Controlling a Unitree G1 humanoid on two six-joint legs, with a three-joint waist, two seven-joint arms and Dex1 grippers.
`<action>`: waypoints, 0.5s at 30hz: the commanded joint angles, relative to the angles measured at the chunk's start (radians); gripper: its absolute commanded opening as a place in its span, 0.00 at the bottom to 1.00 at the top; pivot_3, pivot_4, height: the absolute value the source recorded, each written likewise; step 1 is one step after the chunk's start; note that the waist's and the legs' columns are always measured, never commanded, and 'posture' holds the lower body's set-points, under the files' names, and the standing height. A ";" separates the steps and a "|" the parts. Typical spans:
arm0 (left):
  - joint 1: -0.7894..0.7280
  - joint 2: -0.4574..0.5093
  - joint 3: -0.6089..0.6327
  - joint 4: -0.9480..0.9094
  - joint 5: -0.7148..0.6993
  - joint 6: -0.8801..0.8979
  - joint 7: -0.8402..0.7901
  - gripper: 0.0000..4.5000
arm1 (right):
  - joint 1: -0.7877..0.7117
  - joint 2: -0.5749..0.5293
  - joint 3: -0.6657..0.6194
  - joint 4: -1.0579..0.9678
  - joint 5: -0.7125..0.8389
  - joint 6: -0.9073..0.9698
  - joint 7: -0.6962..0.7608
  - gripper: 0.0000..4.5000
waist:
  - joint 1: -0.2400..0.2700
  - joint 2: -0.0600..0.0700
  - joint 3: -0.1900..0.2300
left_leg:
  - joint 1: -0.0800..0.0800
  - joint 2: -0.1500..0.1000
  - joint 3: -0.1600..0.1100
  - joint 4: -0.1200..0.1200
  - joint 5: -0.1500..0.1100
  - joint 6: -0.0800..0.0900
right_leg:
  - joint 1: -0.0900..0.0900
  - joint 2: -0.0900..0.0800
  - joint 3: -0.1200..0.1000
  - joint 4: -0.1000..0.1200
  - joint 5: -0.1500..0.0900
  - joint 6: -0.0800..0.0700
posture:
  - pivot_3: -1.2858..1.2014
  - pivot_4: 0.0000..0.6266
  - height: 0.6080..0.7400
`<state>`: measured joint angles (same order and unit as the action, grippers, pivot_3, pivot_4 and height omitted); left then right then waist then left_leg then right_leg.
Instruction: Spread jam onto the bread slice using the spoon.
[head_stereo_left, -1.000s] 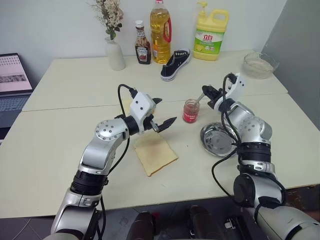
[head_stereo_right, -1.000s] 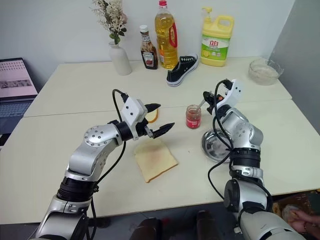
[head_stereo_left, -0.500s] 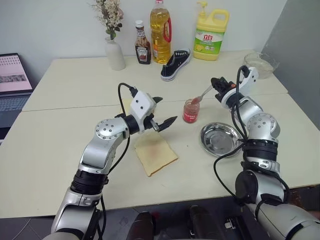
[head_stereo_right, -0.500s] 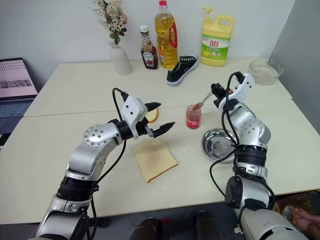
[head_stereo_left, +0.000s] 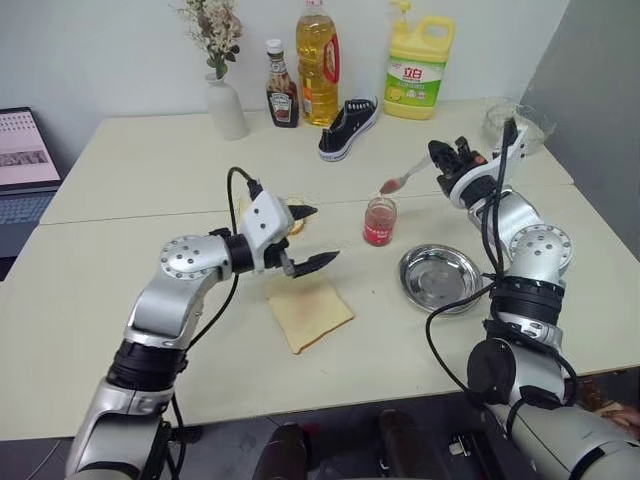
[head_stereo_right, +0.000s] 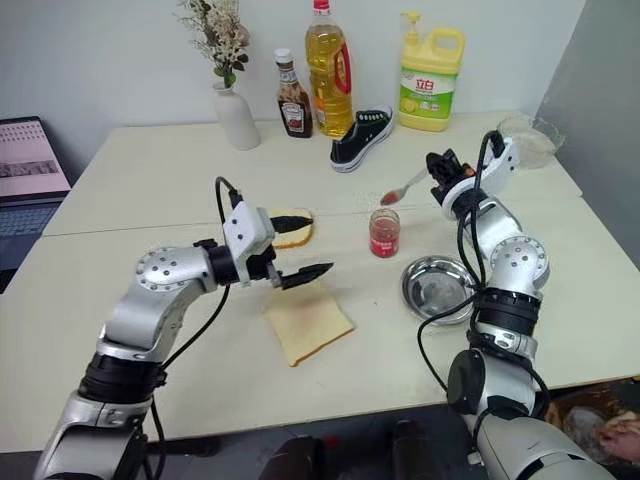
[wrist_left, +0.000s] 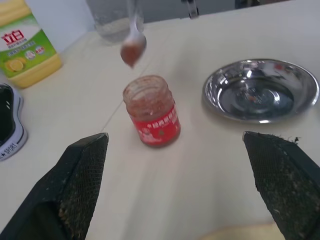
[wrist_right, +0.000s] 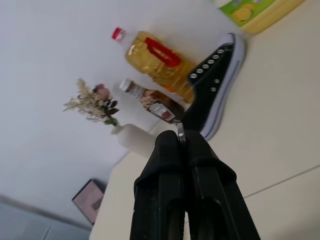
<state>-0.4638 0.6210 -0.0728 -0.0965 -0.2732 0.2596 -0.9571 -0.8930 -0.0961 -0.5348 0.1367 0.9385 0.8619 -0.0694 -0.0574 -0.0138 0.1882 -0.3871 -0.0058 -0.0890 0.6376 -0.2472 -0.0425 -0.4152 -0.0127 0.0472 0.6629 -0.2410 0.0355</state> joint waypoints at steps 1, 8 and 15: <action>0.044 0.055 0.053 -0.042 -0.029 -0.032 -0.051 1.00 | -0.011 0.037 0.034 -0.118 0.110 0.076 -0.051 0.01 | -0.002 0.000 0.000 | 0.000 0.000 0.000 -0.001 0.000 0.000 | -0.001 0.000 0.000 0.000 0.000 0.000 | 0.52 0.24 1.00; 0.268 0.157 0.186 -0.222 -0.122 0.051 -0.066 1.00 | 0.031 0.113 0.174 -0.224 0.201 0.190 -0.077 0.01 | -0.004 0.001 0.000 | -0.008 0.002 -0.001 -0.002 0.000 0.000 | -0.008 0.001 -0.001 0.001 0.000 -0.001 | 0.52 0.24 1.00; 0.598 0.185 0.348 -0.443 -0.186 0.126 -0.025 1.00 | 0.105 0.112 0.368 -0.255 0.138 0.204 0.041 0.01 | 0.000 0.001 0.000 | -0.009 0.003 -0.002 -0.002 0.000 0.000 | -0.008 -0.003 -0.002 -0.001 -0.001 -0.002 | 0.52 0.24 1.00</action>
<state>0.1094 0.7971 0.2275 -0.4858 -0.4450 0.3865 -0.9919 -0.7884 0.0218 -0.1979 -0.0662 1.0845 1.0699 -0.0744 -0.0579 -0.0132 0.1886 -0.3956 -0.0034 -0.0904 0.6353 -0.2471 -0.0425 -0.4232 -0.0156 0.0453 0.6615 -0.2420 0.0338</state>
